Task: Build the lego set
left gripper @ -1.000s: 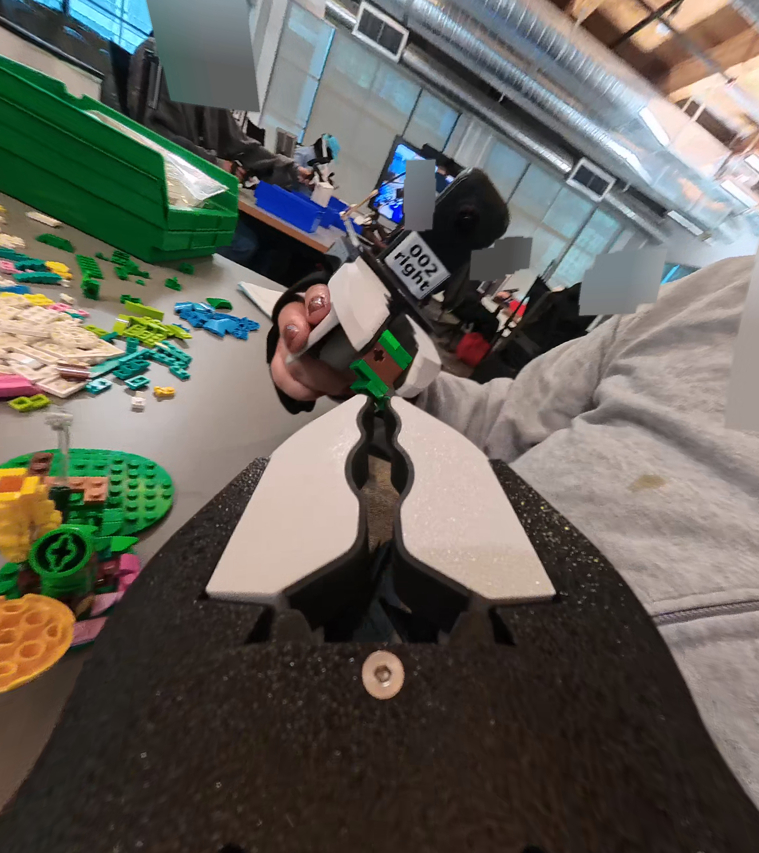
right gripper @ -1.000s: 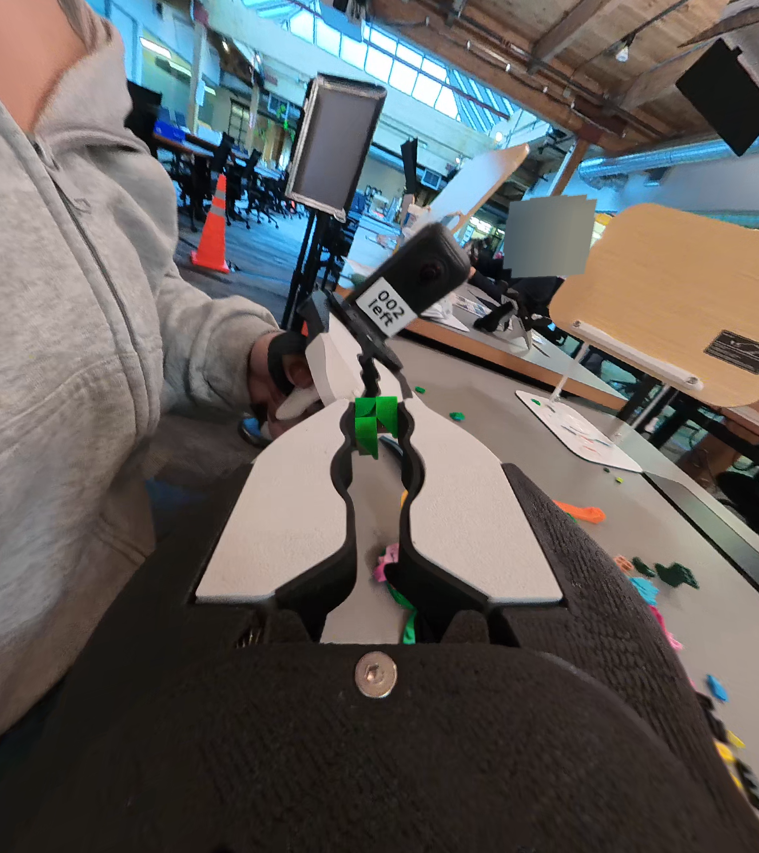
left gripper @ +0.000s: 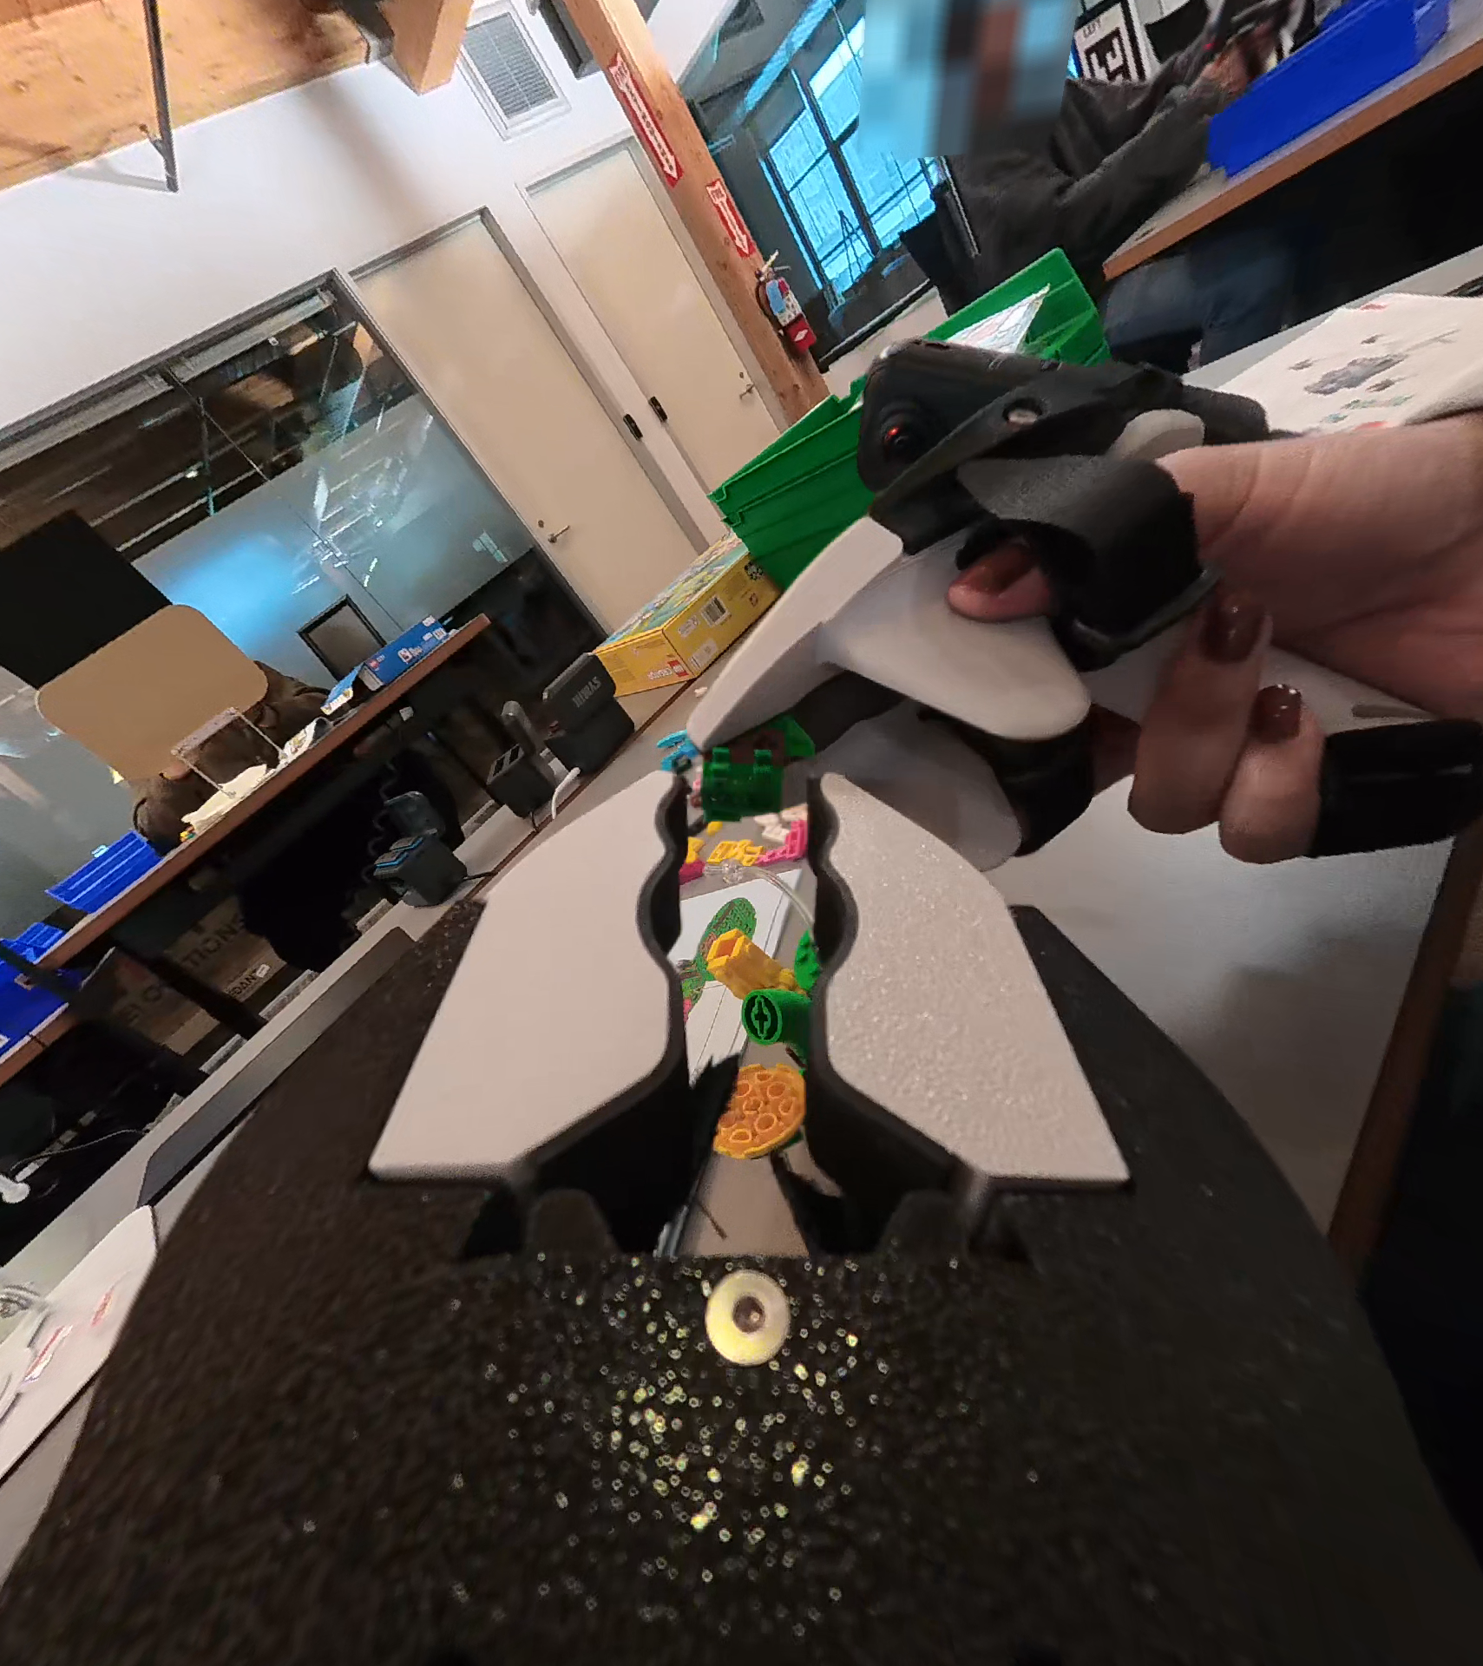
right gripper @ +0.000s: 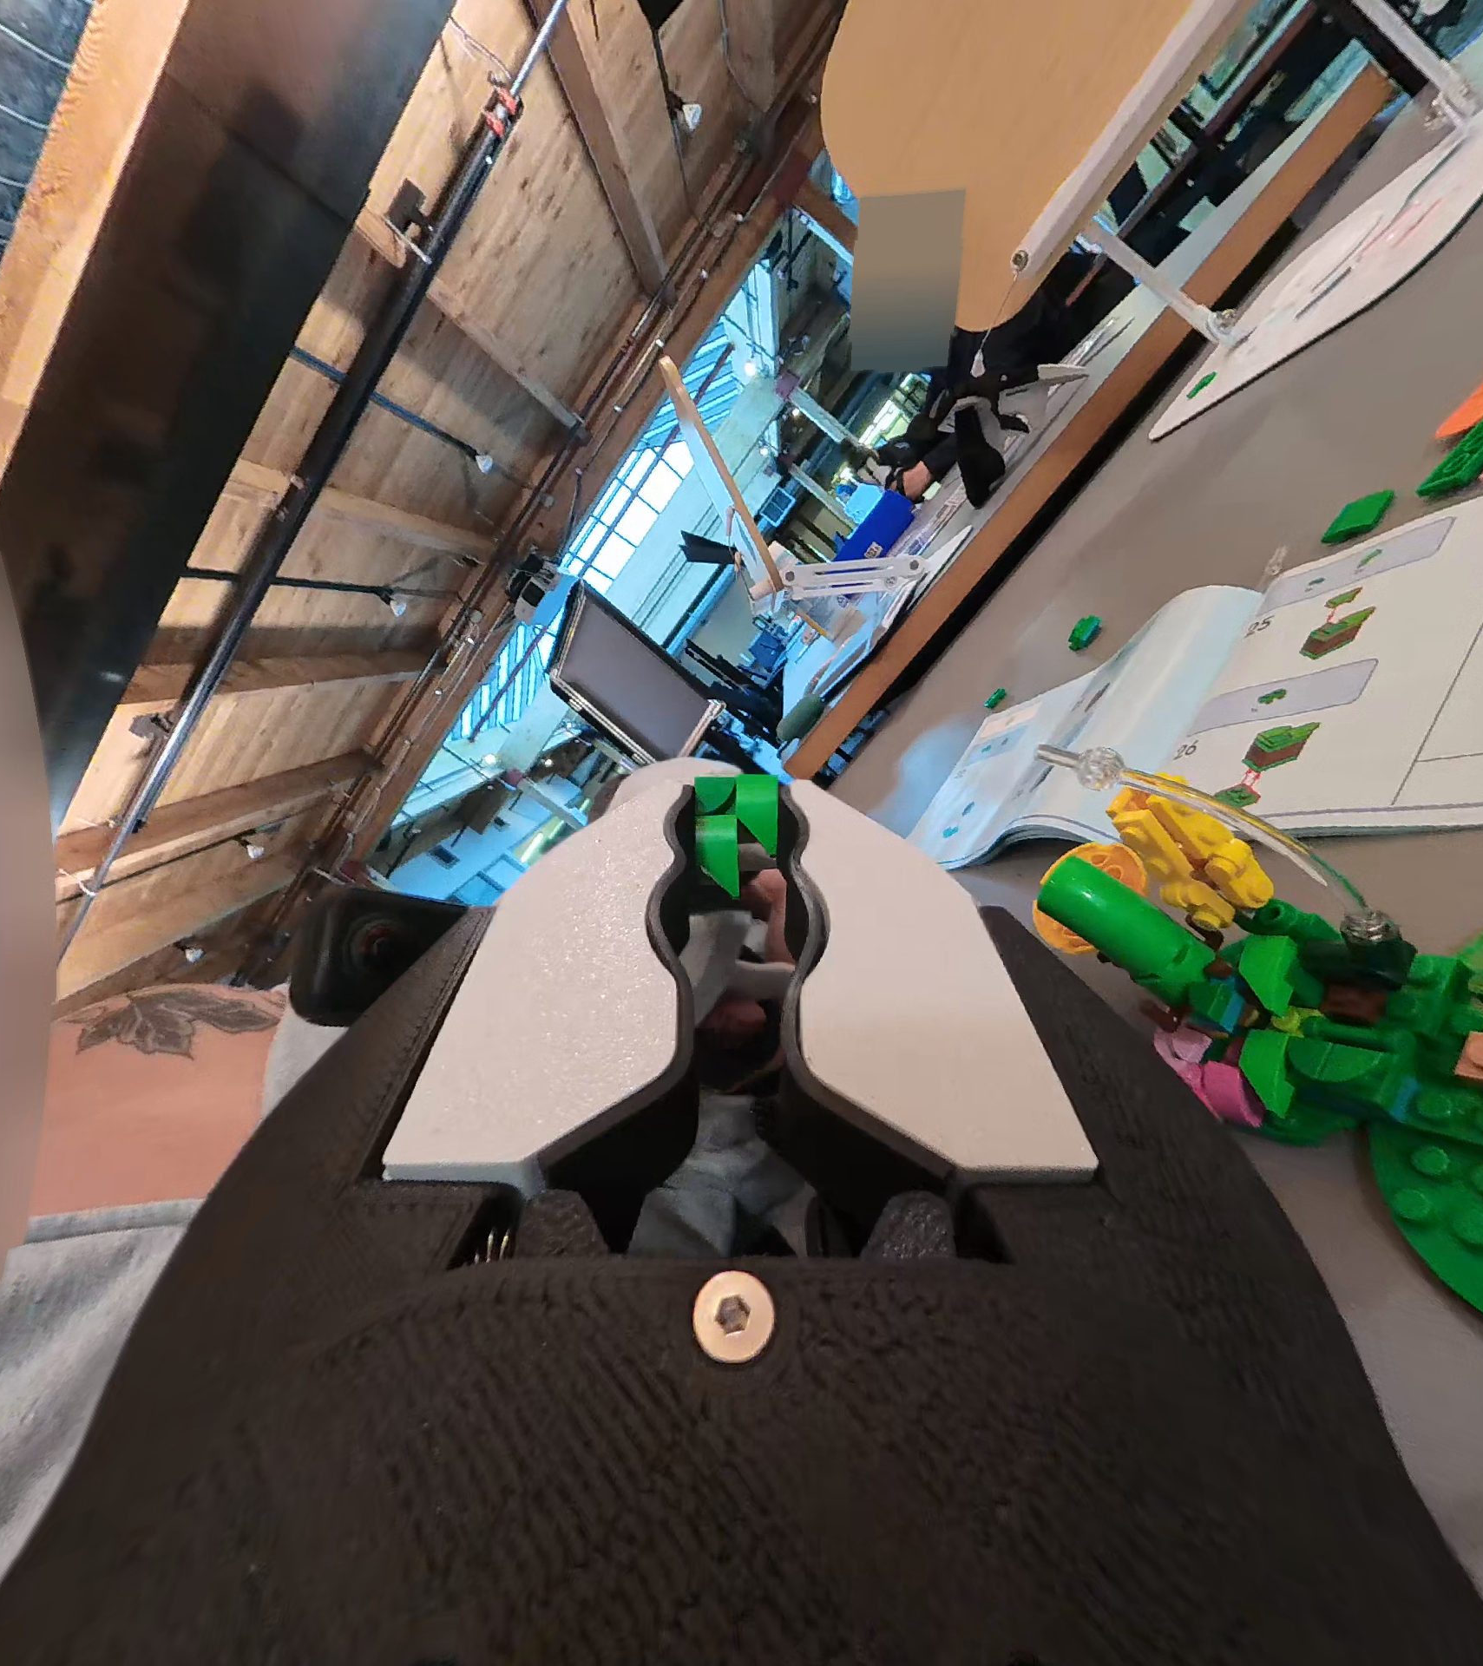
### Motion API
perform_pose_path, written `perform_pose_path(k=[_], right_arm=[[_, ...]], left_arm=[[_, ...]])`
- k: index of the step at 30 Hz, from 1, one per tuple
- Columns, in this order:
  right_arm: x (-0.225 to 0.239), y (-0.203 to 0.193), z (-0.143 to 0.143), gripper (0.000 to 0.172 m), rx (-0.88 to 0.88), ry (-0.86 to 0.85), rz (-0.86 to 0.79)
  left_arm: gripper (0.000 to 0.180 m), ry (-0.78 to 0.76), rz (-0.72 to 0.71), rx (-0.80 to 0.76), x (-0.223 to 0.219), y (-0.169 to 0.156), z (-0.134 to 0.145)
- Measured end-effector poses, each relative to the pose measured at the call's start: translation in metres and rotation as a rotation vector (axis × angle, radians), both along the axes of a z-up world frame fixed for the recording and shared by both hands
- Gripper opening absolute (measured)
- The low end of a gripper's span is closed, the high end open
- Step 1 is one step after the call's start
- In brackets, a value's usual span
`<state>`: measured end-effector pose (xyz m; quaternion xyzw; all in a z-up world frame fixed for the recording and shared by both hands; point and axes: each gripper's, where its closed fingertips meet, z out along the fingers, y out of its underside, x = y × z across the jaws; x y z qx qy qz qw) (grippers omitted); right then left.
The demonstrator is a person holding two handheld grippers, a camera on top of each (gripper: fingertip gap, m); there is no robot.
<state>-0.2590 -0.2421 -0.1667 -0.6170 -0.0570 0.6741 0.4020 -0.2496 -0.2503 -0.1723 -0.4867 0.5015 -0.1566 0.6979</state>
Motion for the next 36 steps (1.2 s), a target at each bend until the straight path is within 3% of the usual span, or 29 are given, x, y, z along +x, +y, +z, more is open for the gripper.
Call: perform_pose_path(k=[2,18,27,36], right_arm=[[0.001,-0.001,0.001,0.015,0.003,0.001,0.008],[0.002,-0.028,0.004,0.016,0.262,-0.294,0.182],[0.001,-0.036,0.005,0.016,0.258,-0.294,0.236],[0.001,-0.047,0.011,0.015,0.219,-0.140,0.361]], left_arm=[[0.016,-0.008,-0.003,0.005,0.000,0.000,0.001],[0.015,0.020,-0.154,0.161,0.001,-0.025,0.008],[0.015,0.005,-0.206,0.159,0.001,-0.031,0.009],[0.015,-0.126,-0.380,-0.046,0.001,-0.042,0.018]])
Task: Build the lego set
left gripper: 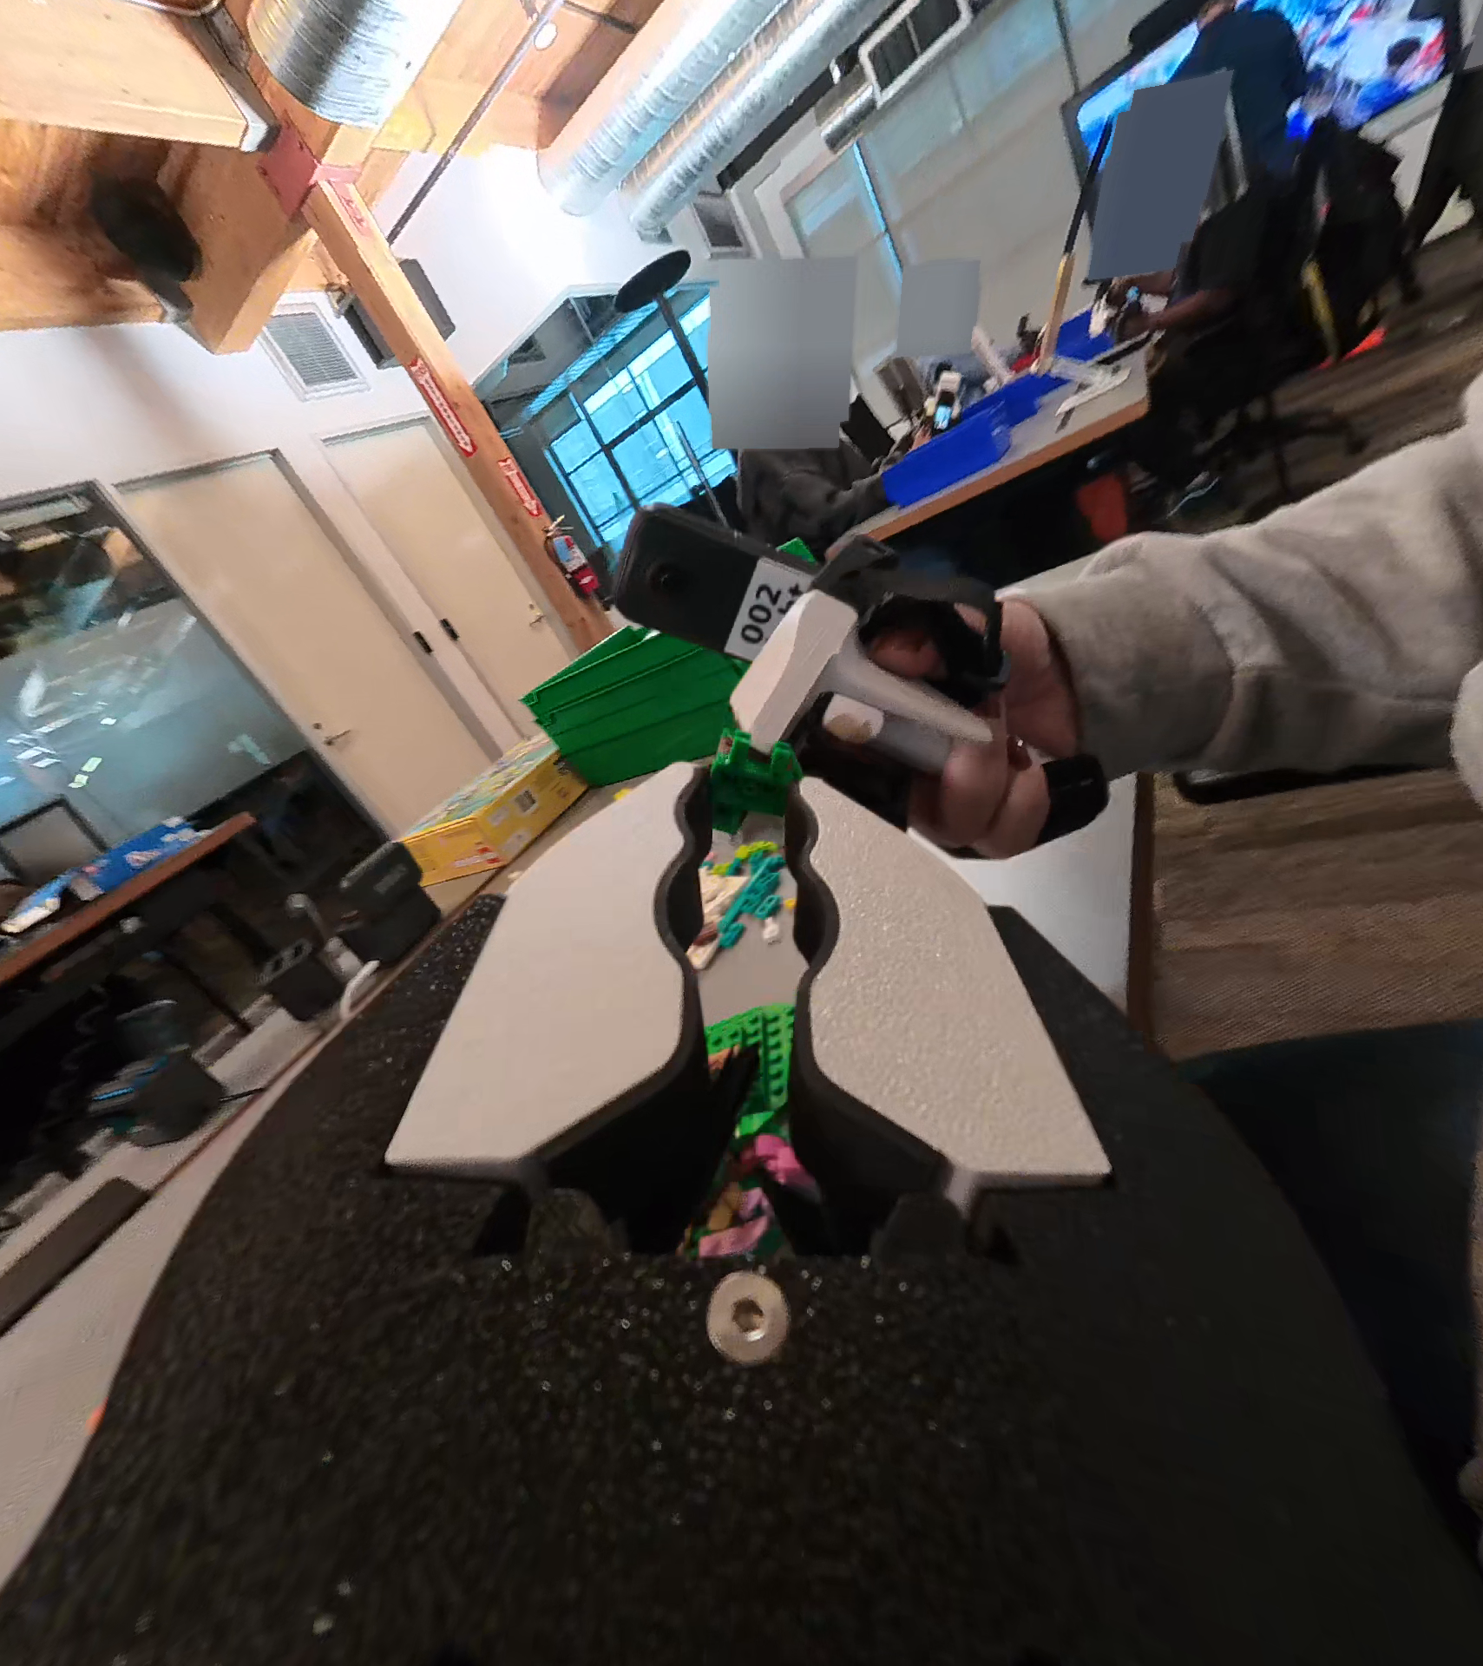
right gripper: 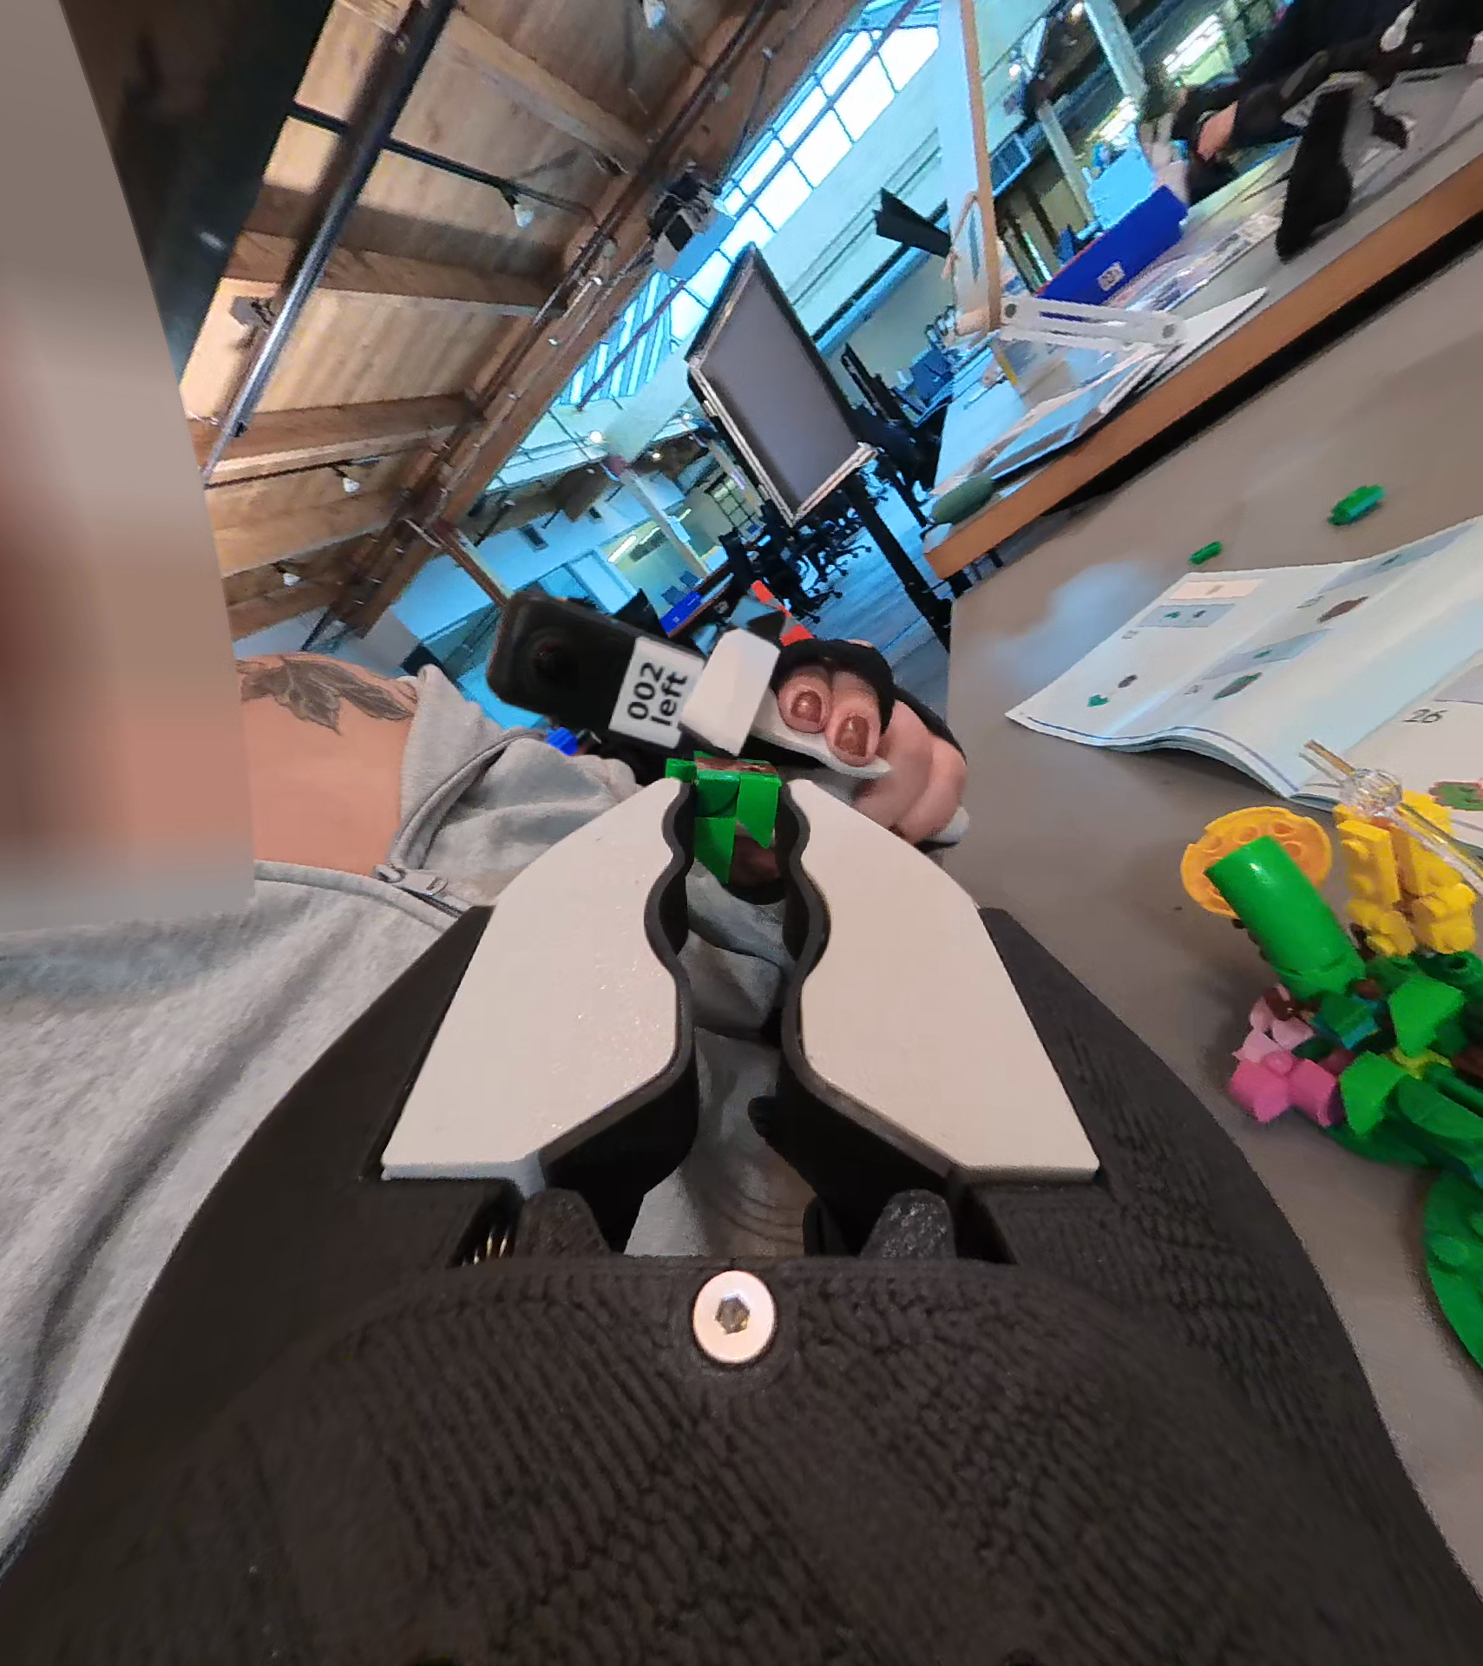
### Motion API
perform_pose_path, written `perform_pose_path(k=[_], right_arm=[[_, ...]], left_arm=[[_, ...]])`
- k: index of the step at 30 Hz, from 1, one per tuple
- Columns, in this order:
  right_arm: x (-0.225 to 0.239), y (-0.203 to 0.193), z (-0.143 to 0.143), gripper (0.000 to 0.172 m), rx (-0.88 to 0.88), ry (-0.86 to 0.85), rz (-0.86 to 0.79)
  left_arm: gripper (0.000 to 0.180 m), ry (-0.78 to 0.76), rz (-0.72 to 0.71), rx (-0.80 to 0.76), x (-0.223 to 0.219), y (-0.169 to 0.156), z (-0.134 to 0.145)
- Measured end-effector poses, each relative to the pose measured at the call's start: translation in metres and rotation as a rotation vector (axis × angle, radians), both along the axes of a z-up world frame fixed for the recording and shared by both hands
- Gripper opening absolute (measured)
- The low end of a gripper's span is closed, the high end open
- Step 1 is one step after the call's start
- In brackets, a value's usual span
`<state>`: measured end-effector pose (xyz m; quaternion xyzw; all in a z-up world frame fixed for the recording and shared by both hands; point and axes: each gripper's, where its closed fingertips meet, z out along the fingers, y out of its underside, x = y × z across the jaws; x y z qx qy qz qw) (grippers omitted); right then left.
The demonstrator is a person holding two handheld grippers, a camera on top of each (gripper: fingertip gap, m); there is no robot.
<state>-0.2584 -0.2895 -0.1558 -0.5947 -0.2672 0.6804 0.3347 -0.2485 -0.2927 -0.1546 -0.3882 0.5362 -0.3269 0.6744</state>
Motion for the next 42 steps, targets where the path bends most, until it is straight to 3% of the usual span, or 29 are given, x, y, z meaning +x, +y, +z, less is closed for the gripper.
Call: perform_pose_path(k=[9,16,20,23,31,42], right_arm=[[0.001,0.003,0.002,0.015,0.094,-0.020,-0.060],[0.012,0.010,0.013,0.015,0.380,-0.102,-0.234],[0.012,0.011,0.011,0.015,0.537,-0.201,-0.305],[0.008,0.010,0.010,0.015,0.654,-0.272,-0.358],[0.008,0.012,0.012,0.015,0.909,-0.388,-0.493],[0.010,-0.004,0.005,0.015,0.809,-0.297,-0.293]], left_arm=[[0.016,-0.036,-0.078,-0.183,0.000,0.003,0.001],[0.022,-0.065,-0.233,-0.506,-0.003,0.007,0.006],[0.025,-0.036,-0.250,-0.585,0.002,0.006,0.003],[0.014,-0.042,-0.211,-0.598,0.003,0.009,0.003],[0.013,-0.033,-0.193,-0.620,0.002,0.012,0.001],[0.011,0.079,-0.234,-0.490,0.004,-0.002,-0.008]])
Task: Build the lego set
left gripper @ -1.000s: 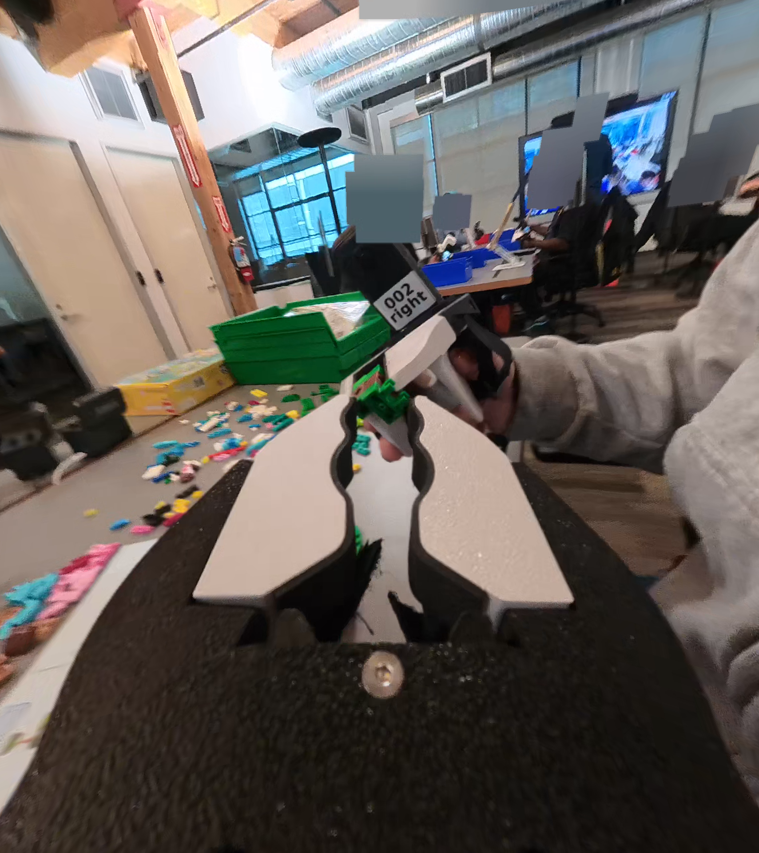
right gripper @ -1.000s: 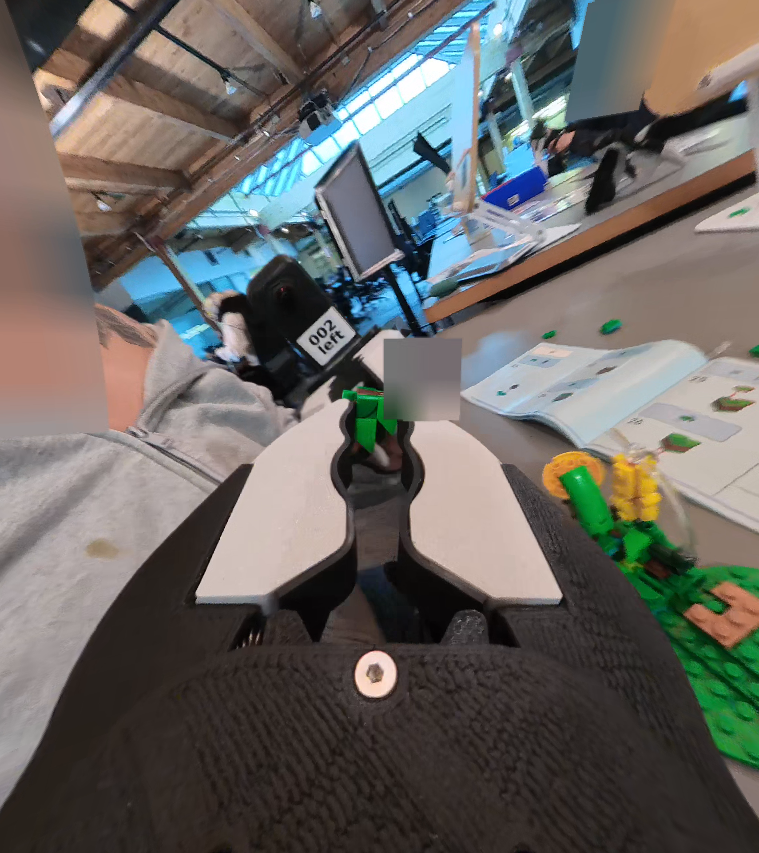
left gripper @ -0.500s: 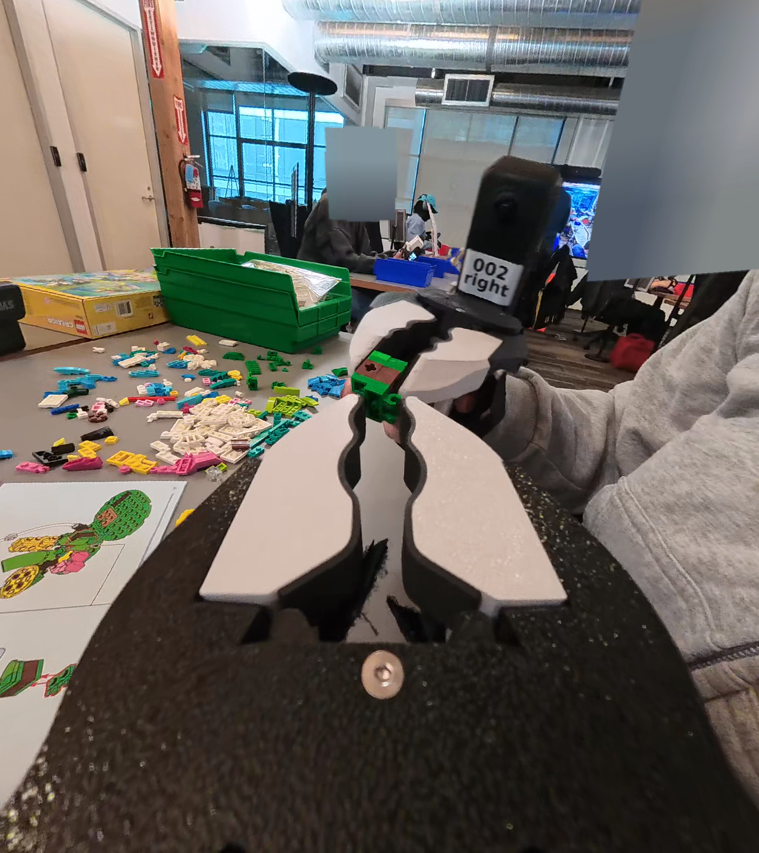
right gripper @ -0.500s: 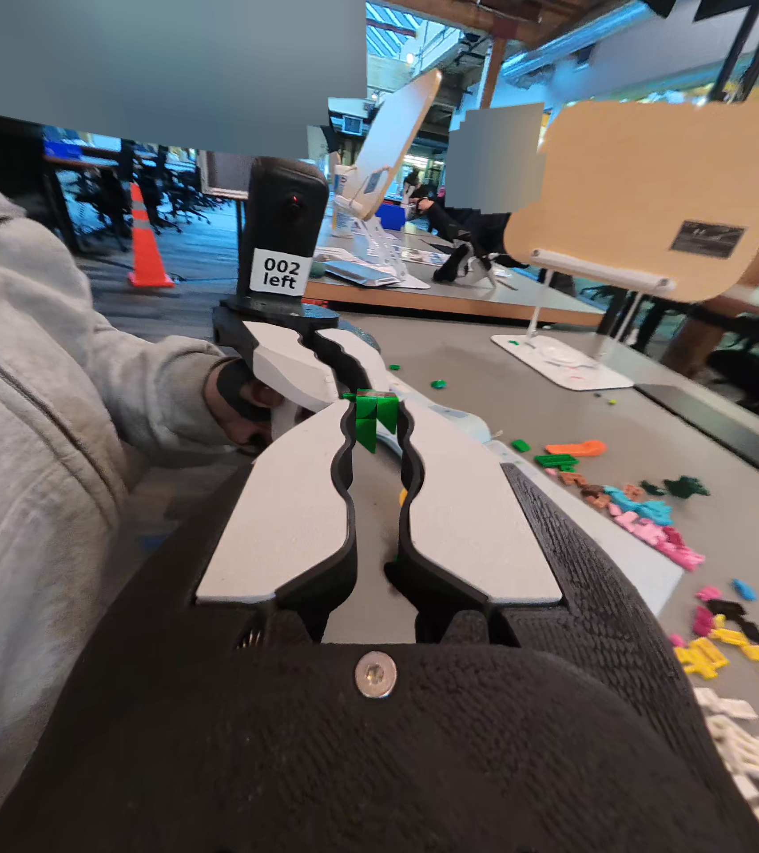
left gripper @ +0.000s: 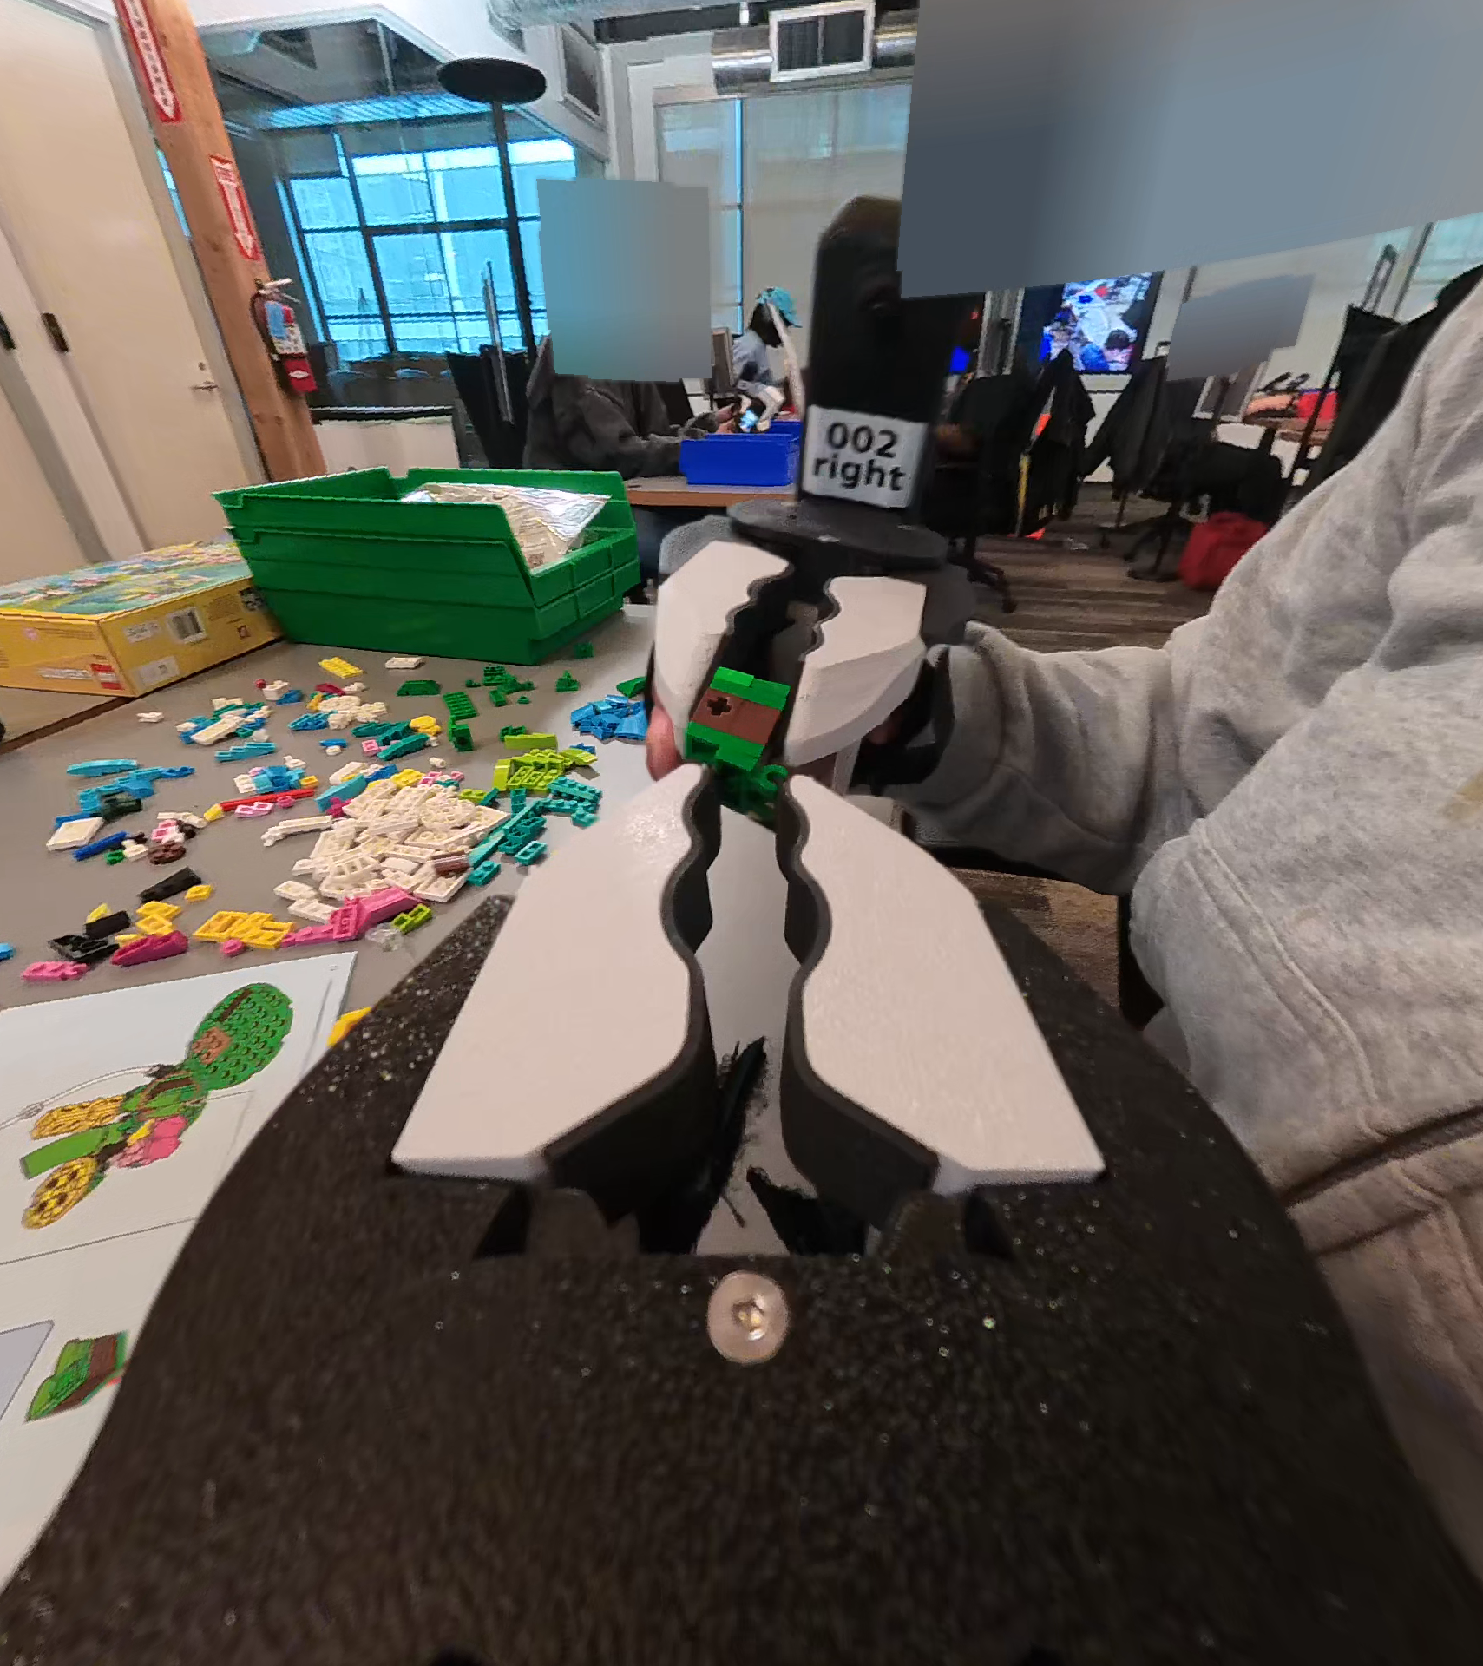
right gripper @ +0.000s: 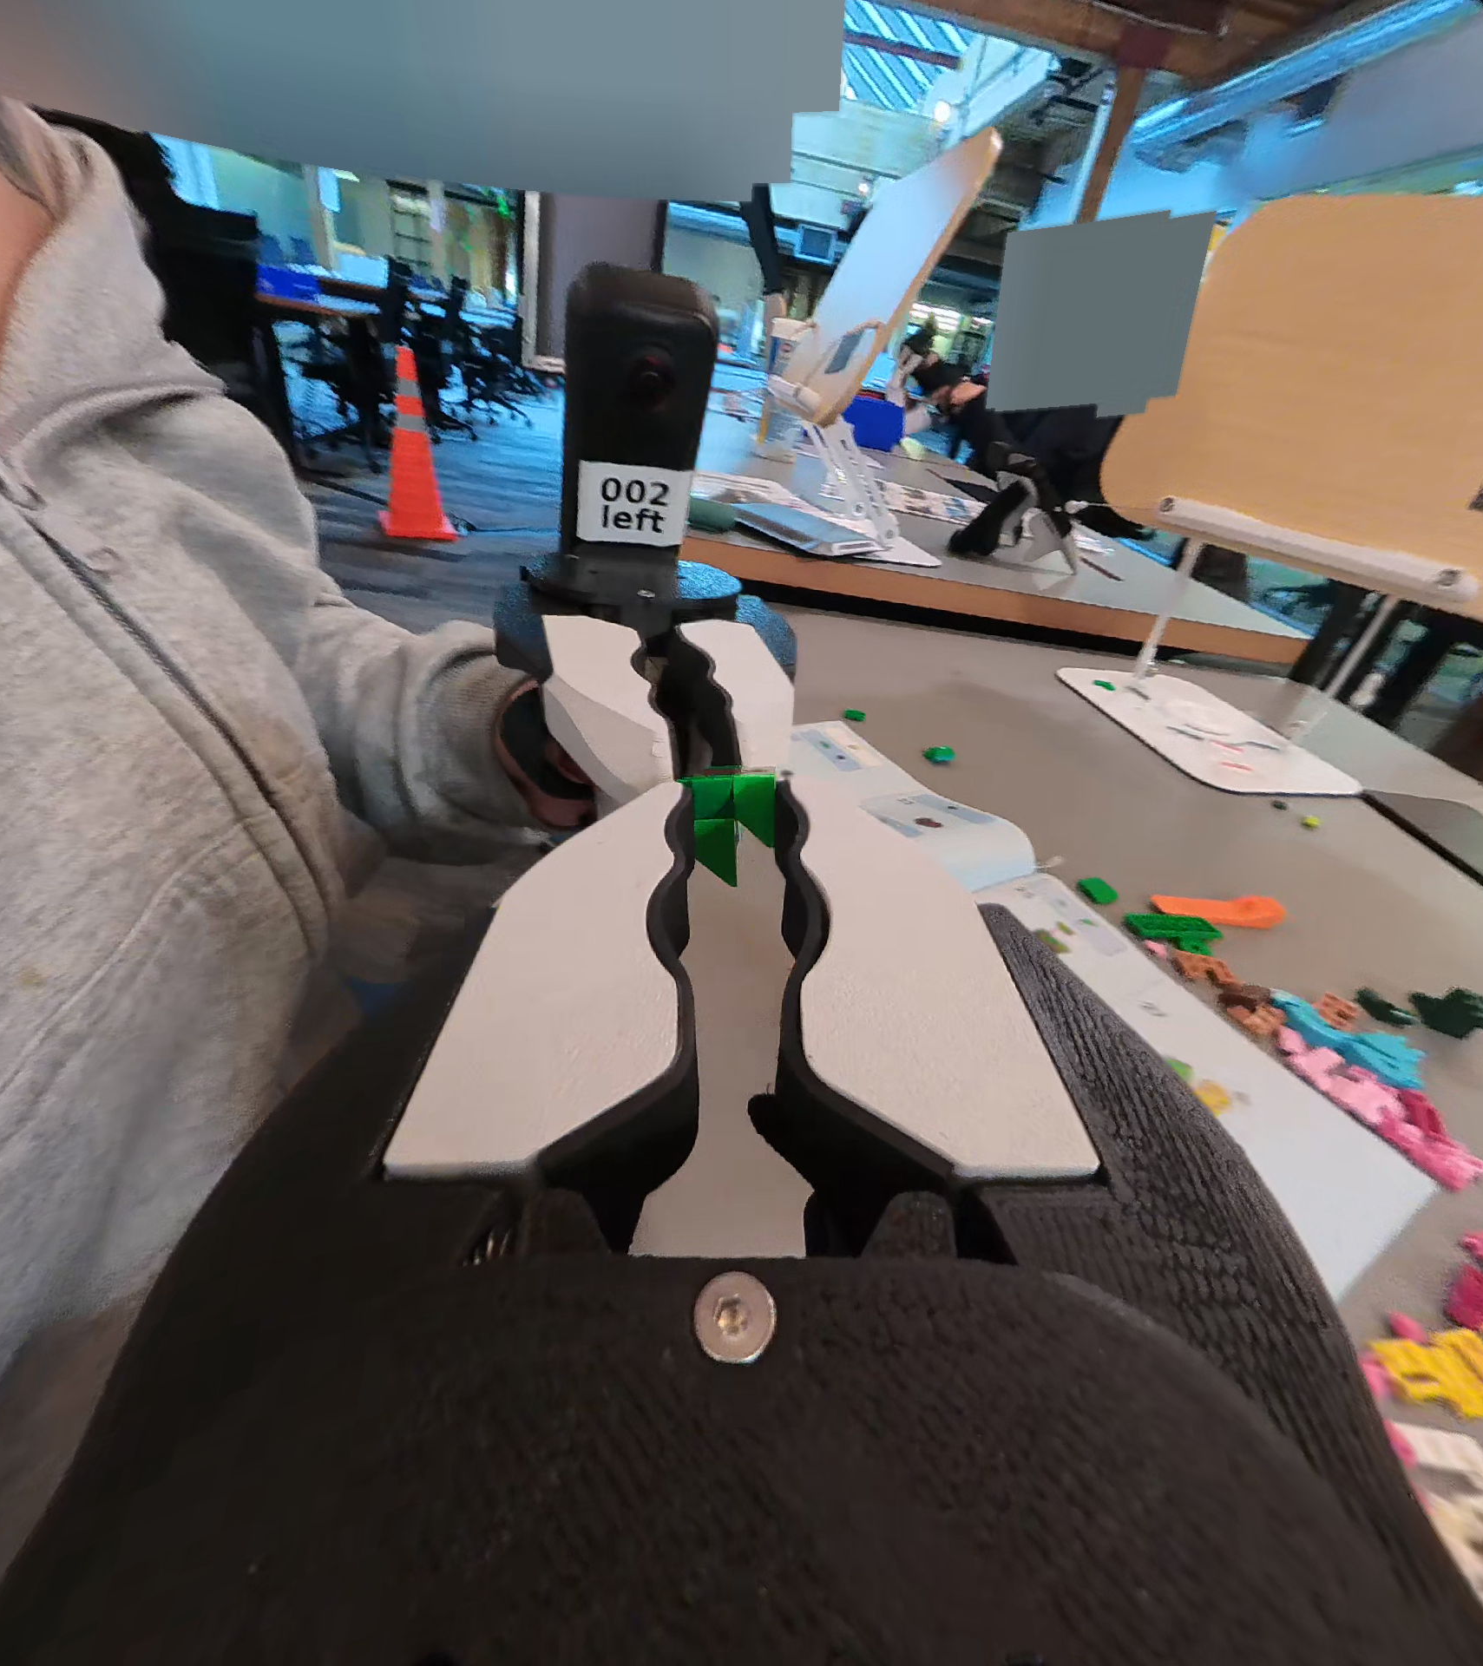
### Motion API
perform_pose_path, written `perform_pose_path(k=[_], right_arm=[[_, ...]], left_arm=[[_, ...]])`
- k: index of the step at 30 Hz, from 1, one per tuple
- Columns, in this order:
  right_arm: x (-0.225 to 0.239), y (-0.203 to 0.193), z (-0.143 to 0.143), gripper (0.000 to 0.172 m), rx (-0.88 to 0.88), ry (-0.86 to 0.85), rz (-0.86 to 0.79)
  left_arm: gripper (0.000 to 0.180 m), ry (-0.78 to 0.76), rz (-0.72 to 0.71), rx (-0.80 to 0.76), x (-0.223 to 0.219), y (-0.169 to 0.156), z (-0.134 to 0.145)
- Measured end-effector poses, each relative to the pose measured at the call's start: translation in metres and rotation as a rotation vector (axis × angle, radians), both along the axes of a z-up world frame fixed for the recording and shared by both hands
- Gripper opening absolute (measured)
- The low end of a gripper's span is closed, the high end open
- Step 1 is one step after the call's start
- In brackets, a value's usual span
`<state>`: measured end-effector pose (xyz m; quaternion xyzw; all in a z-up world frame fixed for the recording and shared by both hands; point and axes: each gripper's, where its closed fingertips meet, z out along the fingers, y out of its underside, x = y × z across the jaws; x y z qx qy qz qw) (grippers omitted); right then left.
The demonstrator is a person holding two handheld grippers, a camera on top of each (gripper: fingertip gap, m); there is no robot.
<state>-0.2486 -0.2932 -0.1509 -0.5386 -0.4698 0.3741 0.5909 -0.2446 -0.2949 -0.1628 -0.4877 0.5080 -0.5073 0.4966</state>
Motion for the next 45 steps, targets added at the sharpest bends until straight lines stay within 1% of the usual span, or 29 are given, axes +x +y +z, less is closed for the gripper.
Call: perform_pose_path(k=[3,4,5,7,8,11,13,15,17,21,24,27,30,33,36,41,45], right_arm=[[0.002,-0.004,0.001,0.015,-0.074,0.063,0.075],[0.005,-0.006,0.005,0.014,-0.106,0.108,0.109],[0.008,-0.008,0.009,0.014,-0.147,0.147,0.149],[0.007,-0.003,0.001,0.014,-0.155,0.115,0.126],[0.005,0.000,-0.004,0.015,-0.143,0.093,0.108],[0.006,0.006,-0.006,0.014,-0.149,0.113,0.083],[0.008,0.010,-0.009,0.015,-0.117,0.097,0.049],[0.010,0.013,-0.010,0.015,-0.036,0.054,-0.005],[0.009,0.012,-0.012,0.015,0.099,-0.024,-0.064],[0.005,0.012,-0.026,0.015,0.421,-0.276,-0.174],[0.003,0.014,-0.036,0.015,0.640,-0.422,-0.224],[0.008,0.021,-0.043,0.015,0.809,-0.526,-0.285],[0.012,0.023,-0.047,0.015,0.939,-0.573,-0.320],[0.012,0.024,-0.048,0.015,1.016,-0.577,-0.333],[0.013,0.026,-0.047,0.014,1.036,-0.571,-0.341],[0.012,0.025,-0.050,0.014,1.054,-0.574,-0.322],[0.011,0.027,-0.051,0.014,1.063,-0.588,-0.328]], left_arm=[[0.010,-0.019,-0.064,-0.037,-0.001,-0.005,0.000],[0.001,-0.036,-0.052,-0.047,-0.004,-0.001,0.001],[0.000,-0.054,-0.060,-0.069,-0.007,0.001,0.003],[0.000,-0.069,-0.086,-0.100,-0.007,0.001,0.006],[0.000,-0.062,-0.067,-0.093,-0.006,0.002,0.005],[0.000,-0.018,-0.019,-0.100,-0.005,0.011,-0.004],[0.000,0.015,0.020,-0.112,-0.004,0.017,-0.011],[0.000,0.048,0.058,-0.149,-0.004,0.024,-0.015],[0.000,0.071,0.065,-0.224,-0.003,0.026,-0.016],[0.000,0.171,0.063,-0.365,-0.002,0.025,-0.026],[0.000,0.187,0.052,-0.464,-0.001,0.025,-0.032],[0.000,0.185,0.046,-0.511,0.000,0.026,-0.036],[0.000,0.182,0.042,-0.531,0.002,0.027,-0.040],[0.000,0.158,0.043,-0.552,0.005,0.028,-0.040],[0.000,0.155,0.060,-0.543,0.006,0.030,-0.040],[0.000,0.174,0.074,-0.451,0.005,0.030,-0.042],[0.000,0.169,0.092,-0.426,0.004,0.030,-0.041]])
